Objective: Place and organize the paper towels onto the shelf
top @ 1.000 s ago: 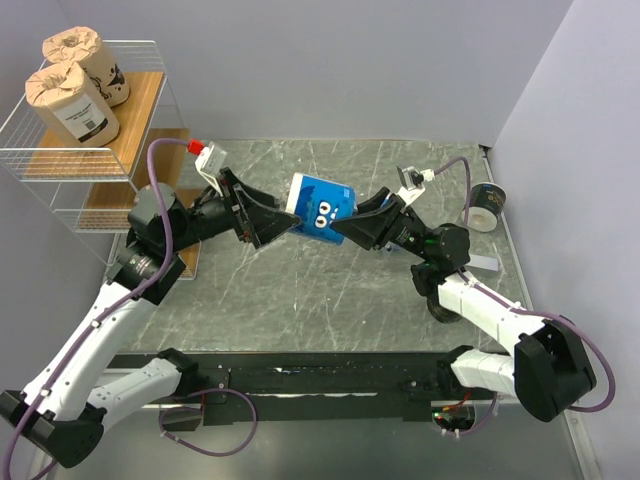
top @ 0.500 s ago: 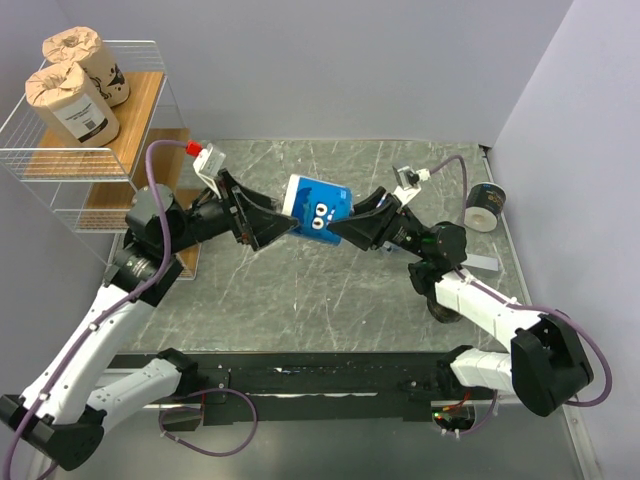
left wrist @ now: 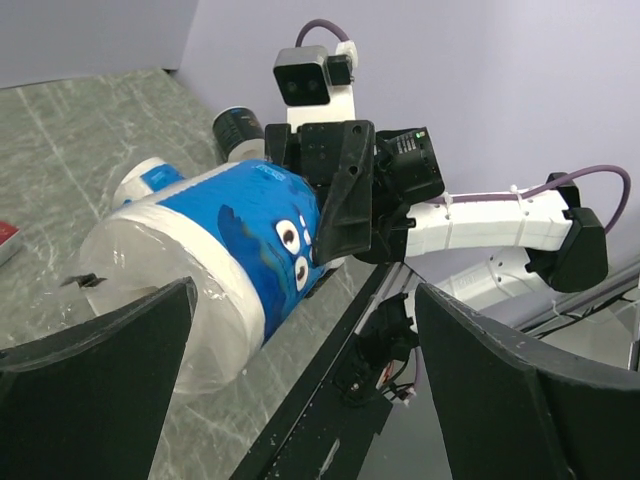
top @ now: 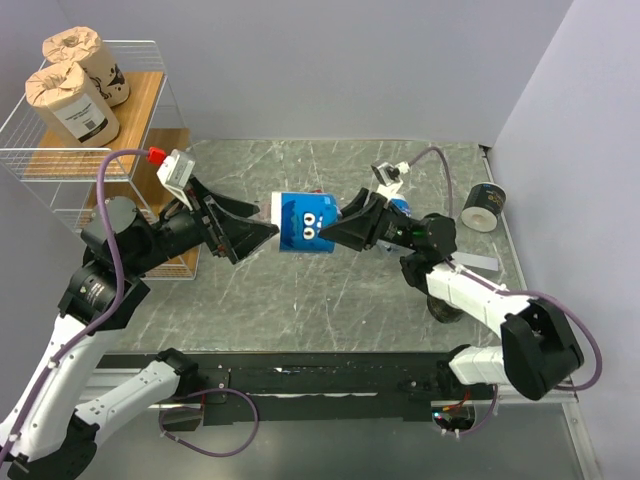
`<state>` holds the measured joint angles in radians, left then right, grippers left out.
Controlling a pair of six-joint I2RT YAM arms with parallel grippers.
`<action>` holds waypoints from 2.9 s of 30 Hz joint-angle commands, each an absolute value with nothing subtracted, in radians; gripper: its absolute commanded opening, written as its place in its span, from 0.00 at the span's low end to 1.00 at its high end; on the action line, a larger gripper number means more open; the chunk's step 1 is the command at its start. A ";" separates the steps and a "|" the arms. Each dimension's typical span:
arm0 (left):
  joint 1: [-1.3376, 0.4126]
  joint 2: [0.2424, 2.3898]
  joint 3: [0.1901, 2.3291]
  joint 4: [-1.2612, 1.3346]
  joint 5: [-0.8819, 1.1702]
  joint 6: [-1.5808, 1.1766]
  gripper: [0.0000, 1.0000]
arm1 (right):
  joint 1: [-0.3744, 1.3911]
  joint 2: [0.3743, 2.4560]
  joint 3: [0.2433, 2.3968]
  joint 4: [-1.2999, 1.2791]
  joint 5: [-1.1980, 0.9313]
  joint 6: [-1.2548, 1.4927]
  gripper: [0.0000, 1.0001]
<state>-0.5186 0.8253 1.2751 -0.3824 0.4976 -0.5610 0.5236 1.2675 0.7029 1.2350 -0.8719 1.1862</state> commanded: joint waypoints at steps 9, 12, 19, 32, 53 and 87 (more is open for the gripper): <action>-0.522 0.818 1.327 -0.540 0.368 -0.581 0.99 | 0.525 1.344 0.836 1.635 -0.842 1.319 0.36; -0.522 0.818 1.312 -0.549 0.364 -0.584 0.99 | 0.526 1.341 0.842 1.629 -0.839 1.319 0.36; -0.520 0.793 1.229 -0.402 0.451 -0.614 0.97 | 0.525 1.335 0.841 1.629 -0.833 1.324 0.36; -0.522 0.864 1.196 -0.328 0.428 -0.594 0.98 | 0.526 1.307 0.819 1.627 -0.831 1.319 0.36; -0.520 0.882 1.068 -0.117 0.575 -0.660 0.86 | 0.535 1.347 0.810 1.640 -0.844 1.324 0.37; -0.517 1.001 1.423 -0.601 -0.042 -0.250 0.39 | 0.423 0.654 0.630 0.398 -0.485 0.706 0.89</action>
